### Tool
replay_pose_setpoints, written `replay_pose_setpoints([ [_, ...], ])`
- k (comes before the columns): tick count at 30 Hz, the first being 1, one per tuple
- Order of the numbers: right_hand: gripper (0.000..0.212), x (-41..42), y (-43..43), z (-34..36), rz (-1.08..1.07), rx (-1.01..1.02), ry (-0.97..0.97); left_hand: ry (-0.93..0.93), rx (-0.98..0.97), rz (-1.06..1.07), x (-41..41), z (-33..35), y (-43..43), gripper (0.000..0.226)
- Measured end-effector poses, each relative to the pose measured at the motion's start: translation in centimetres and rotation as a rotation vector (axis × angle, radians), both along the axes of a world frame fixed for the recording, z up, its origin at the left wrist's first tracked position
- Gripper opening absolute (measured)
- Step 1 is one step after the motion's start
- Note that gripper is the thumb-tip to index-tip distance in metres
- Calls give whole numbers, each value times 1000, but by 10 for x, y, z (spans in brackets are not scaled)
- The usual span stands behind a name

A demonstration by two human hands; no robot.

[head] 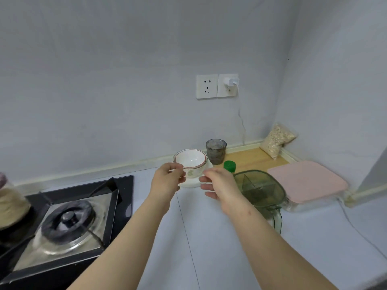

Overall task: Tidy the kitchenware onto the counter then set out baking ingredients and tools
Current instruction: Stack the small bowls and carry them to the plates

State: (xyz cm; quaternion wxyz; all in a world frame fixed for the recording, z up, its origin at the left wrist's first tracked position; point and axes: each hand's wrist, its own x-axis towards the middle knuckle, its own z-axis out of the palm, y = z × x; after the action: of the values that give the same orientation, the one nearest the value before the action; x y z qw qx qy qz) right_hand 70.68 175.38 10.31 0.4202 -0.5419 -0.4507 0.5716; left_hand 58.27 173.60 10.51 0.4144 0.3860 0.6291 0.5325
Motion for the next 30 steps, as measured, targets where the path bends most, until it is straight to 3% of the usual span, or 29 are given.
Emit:
replay_pose_setpoints([
  [5,7,7,-40,-9,44,-4,-10,-1,-6,45,10,-7,-43,13],
  [16,8,25,-146,-21,138,-85,-29,20,-61,124,27,-16,-163,14],
  [22,8,-1,-184,-21,222,-75,-48,15,-93,225,8,-23,-210,14],
  [30,9,-103,-245,-24,453,-87,-66,10,-111,451,-78,-25,-298,15],
])
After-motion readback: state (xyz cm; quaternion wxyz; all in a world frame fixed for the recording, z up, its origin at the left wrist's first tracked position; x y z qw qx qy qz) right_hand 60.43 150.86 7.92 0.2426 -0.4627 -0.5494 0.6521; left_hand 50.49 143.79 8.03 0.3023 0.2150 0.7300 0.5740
